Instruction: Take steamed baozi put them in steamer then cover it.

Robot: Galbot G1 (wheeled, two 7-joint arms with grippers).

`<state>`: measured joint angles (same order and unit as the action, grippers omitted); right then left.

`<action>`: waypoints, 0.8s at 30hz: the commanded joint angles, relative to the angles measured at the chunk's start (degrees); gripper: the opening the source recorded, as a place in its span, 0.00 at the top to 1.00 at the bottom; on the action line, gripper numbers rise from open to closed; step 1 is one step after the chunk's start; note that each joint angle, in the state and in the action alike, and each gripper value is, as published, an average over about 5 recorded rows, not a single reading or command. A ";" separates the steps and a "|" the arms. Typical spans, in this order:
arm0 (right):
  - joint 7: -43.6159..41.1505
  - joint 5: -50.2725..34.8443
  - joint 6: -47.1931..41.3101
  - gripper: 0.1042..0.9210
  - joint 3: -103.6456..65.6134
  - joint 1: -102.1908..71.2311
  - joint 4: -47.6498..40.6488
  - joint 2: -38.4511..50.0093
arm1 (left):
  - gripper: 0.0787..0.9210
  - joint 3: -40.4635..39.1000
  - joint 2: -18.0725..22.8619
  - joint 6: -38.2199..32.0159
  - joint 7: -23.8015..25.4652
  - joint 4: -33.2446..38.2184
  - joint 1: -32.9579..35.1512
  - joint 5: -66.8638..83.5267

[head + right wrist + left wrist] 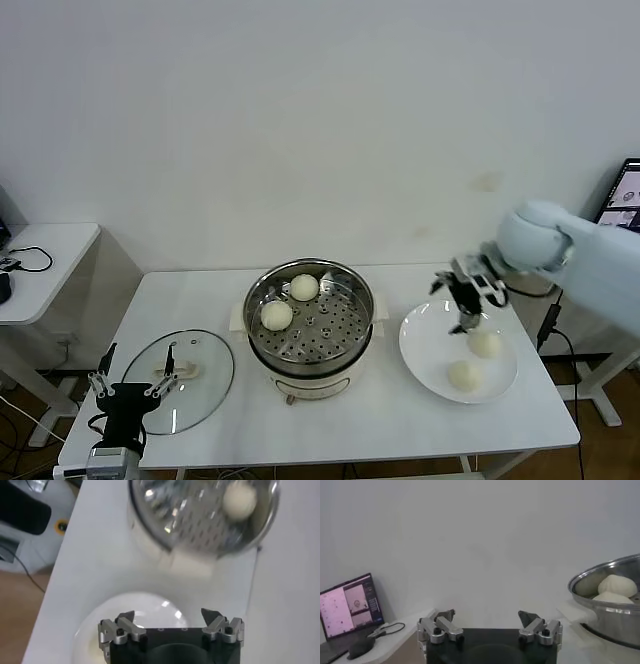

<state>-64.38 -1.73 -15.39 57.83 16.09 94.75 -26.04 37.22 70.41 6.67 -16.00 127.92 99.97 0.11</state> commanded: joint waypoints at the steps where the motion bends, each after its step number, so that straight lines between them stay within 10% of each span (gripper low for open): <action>1: 0.98 10.54 1.84 0.12 -10.89 -19.63 0.89 7.54 | 0.12 -0.01 0.01 0.06 0.01 -0.17 0.04 -0.09; 24: 7.18 13.87 -0.24 0.12 -15.34 -28.73 -7.80 -2.53 | 0.12 0.58 0.96 -0.06 0.11 -0.67 0.84 -0.56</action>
<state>-58.98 9.76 -15.25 44.90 -7.81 89.52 -26.35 37.78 71.36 6.63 -15.91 127.25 100.77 -0.46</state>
